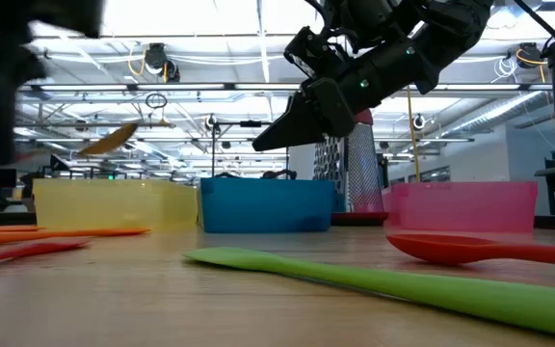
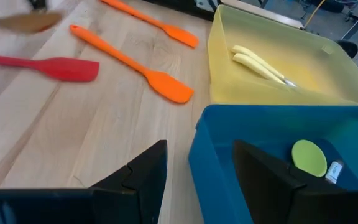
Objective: Pick & Place Kitchen Items
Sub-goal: Put the gold serving spoon into the blue bin
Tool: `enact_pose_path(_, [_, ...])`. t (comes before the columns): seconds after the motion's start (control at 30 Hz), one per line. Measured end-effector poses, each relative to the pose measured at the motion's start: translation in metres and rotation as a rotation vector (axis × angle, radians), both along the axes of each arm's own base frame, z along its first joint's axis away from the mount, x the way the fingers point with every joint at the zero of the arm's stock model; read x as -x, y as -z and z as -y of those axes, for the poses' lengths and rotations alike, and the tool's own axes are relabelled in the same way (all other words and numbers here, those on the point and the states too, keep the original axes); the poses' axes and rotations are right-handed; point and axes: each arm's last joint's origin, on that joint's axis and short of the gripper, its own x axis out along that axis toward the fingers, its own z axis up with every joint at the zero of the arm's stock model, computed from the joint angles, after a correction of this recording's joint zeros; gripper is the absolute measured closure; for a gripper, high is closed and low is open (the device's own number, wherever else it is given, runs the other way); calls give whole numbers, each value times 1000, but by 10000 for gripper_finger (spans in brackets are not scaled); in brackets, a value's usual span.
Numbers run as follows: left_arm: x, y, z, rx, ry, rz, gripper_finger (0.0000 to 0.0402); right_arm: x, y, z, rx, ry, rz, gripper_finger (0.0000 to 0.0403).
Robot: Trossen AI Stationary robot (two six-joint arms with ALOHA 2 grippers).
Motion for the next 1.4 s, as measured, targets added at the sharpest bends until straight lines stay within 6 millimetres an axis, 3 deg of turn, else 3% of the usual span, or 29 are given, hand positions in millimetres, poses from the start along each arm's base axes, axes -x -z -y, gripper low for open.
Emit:
enact_pose_path(0.2, [-19, -16, -24, -62, 107, -49, 384, 14, -10, -5, -11, -3, -105, 225])
enact_pose_path(0.5, [-55, -33, -85, -157, 403, -129, 393, 40, -32, -5, -152, 88, -202, 225])
enact_pose_path(0.77, [-78, -52, -149, -292, 723, -217, 392, 57, -22, -14, -258, 161, -359, 225])
enact_pose_path(1.13, [-107, -51, -228, -507, 1068, -209, 385, 69, 0, -33, -391, 196, -329, 225])
enact_pose_path(1.4, [-123, -14, -271, -505, 1222, -308, 381, 73, 11, -37, -466, 174, -199, 225])
